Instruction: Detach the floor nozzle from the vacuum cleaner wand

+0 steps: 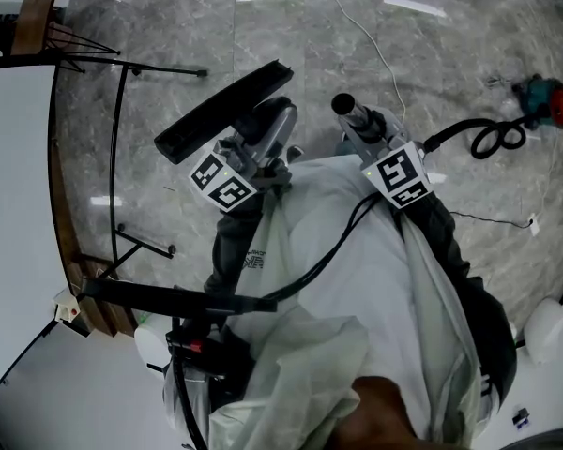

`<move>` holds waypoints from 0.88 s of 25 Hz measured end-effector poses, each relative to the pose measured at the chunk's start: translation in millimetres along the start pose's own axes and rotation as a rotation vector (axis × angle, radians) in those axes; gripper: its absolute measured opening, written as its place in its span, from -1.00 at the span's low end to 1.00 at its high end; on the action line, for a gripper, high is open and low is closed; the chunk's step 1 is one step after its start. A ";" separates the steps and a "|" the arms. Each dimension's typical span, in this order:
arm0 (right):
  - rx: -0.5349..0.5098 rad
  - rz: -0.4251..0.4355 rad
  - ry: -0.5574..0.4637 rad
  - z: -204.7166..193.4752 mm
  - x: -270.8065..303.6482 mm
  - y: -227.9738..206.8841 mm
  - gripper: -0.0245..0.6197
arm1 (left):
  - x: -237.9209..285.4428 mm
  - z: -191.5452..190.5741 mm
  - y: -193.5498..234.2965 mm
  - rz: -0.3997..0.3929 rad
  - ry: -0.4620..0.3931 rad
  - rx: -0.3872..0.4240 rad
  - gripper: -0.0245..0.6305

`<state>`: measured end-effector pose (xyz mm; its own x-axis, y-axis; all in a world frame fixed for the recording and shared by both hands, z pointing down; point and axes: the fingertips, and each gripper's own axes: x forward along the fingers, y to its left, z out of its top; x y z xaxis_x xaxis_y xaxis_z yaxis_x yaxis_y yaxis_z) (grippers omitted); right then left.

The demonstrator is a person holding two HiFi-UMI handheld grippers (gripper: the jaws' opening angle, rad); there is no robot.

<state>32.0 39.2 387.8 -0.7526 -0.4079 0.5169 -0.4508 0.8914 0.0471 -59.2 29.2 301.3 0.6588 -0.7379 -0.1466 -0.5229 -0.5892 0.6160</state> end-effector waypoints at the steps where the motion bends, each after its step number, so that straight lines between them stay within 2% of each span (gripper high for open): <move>1: 0.000 0.002 0.002 0.0 0.6 0.4 -0.80 | -0.2 -0.4 0.2 0.000 0.001 -0.003 -0.69; 11: 0.006 0.000 0.021 -5.0 2.4 6.8 -0.80 | -5.5 -4.0 8.1 -0.001 -0.006 -0.054 -0.69; 22: 0.008 -0.015 0.030 -6.0 3.3 12.2 -0.80 | -4.1 -5.9 6.9 -0.028 0.014 -0.069 -0.69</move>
<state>26.9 49.9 395.3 -0.7308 -0.4152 0.5417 -0.4659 0.8835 0.0486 -62.3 30.1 310.7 0.6804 -0.7166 -0.1535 -0.4659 -0.5847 0.6641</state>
